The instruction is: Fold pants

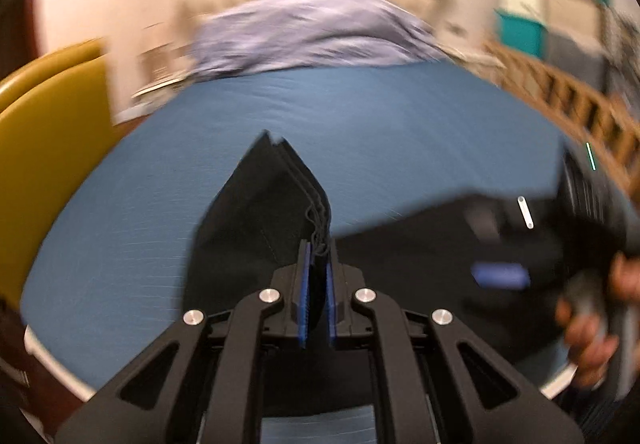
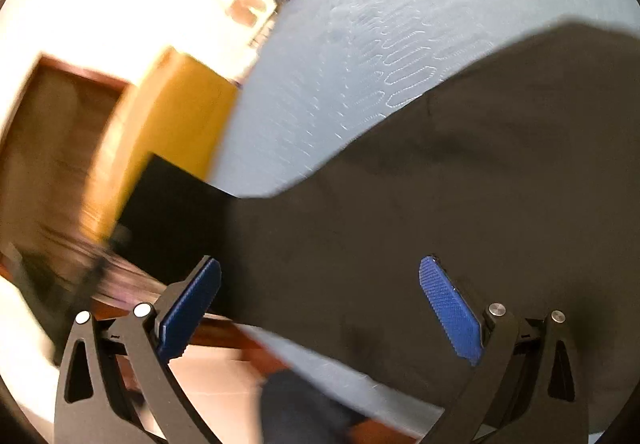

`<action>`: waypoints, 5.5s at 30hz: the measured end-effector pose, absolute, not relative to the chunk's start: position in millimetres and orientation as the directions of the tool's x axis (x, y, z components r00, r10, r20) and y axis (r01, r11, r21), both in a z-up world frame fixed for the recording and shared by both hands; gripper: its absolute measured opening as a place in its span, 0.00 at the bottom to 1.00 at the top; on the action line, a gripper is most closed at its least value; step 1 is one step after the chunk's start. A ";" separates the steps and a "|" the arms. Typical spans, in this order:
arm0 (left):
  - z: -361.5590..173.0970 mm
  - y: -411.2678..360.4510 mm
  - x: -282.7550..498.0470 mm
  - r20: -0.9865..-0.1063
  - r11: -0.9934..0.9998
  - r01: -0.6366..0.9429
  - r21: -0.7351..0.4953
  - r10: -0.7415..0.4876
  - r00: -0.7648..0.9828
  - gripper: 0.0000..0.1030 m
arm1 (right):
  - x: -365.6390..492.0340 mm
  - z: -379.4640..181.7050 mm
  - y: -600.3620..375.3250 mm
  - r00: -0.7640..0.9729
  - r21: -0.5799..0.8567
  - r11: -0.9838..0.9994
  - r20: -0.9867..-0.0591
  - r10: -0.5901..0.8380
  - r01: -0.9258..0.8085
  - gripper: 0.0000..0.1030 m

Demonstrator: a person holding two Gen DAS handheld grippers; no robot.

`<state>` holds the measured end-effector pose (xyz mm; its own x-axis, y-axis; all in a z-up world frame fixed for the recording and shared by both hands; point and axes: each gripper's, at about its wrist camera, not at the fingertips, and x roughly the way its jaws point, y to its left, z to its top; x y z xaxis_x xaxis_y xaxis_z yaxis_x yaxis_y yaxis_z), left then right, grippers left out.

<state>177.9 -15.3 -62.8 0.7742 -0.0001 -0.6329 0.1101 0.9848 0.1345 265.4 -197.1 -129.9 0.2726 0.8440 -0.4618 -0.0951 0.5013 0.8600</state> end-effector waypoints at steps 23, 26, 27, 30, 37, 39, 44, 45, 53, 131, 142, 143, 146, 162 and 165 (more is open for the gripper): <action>-135.1 -84.6 152.3 -0.554 0.930 0.210 0.302 -0.008 0.833 0.06 | 315.2 -155.7 -186.3 0.070 0.910 0.415 -0.413 0.908 -0.018 0.94; -138.2 -86.0 151.8 -0.548 0.919 0.228 0.321 -0.016 0.836 0.06 | 328.6 -160.7 -167.3 0.017 0.899 0.437 -0.436 0.900 -0.027 0.76; -139.3 -86.5 151.4 -0.545 0.916 0.235 0.326 -0.021 0.838 0.06 | 332.9 -163.1 -160.7 -0.006 0.900 0.435 -0.436 0.900 -0.033 0.71; -142.0 -85.0 152.7 -0.549 0.914 0.256 0.315 -0.044 0.834 0.07 | 330.8 -168.3 -140.8 -0.078 0.880 0.469 -0.474 0.877 -0.079 0.66; -119.2 7.3 129.5 -0.587 0.983 0.140 -0.118 -0.183 0.789 0.74 | 328.8 -170.2 -127.1 -0.088 0.824 0.530 -0.554 0.828 -0.199 0.07; -123.9 71.2 110.9 -0.604 0.968 -0.063 -0.245 -0.101 0.790 0.74 | 328.1 -164.2 -127.2 -0.073 0.825 0.524 -0.548 0.833 -0.209 0.07; -150.5 159.3 77.0 -0.683 0.905 -0.289 -0.313 -0.003 0.730 0.74 | 329.3 -140.4 -124.4 -0.054 0.839 0.502 -0.522 0.851 -0.209 0.07; -151.4 158.0 75.4 -0.686 0.914 -0.264 -0.309 -0.022 0.727 0.74 | 329.7 -136.8 -122.3 -0.052 0.841 0.501 -0.520 0.852 -0.205 0.07; -147.6 106.7 99.5 -0.654 0.954 -0.134 -0.267 -0.077 0.752 0.82 | 320.9 -100.1 -113.9 -0.031 0.845 0.501 -0.515 0.857 -0.188 0.07; -171.3 96.0 153.1 -0.635 0.903 -0.268 0.336 0.427 0.643 0.96 | 300.4 -99.7 -145.5 0.488 0.280 0.866 -0.735 0.471 -0.415 0.06; -174.7 98.6 153.4 -0.650 0.910 -0.260 0.322 0.412 0.639 0.96 | 301.7 -96.3 -150.7 0.503 0.243 0.884 -0.747 0.434 -0.400 0.06; -174.7 98.4 153.2 -0.650 0.911 -0.258 0.323 0.411 0.639 0.96 | 301.9 -96.5 -151.9 0.503 0.243 0.885 -0.749 0.432 -0.398 0.06; -173.5 98.4 151.6 -0.656 0.914 -0.248 0.321 0.404 0.638 0.96 | 303.6 -100.2 -153.6 0.496 0.239 0.887 -0.757 0.426 -0.396 0.06; -93.9 118.0 174.1 -0.654 0.989 -0.146 0.016 0.121 0.747 0.52 | 318.4 -132.0 -160.7 0.457 0.259 0.892 -0.786 0.418 -0.370 0.06; -108.3 122.0 247.4 -0.720 0.987 -0.078 -0.140 -0.047 0.692 0.40 | 318.5 -135.1 -163.7 0.450 0.282 0.888 -0.782 0.432 -0.363 0.06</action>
<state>247.4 122.0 -108.3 0.6921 -0.0470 -0.7203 -0.0782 0.9871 -0.1395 318.5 -163.7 -135.1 0.4499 0.4320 -0.7817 -0.3635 0.8880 0.2815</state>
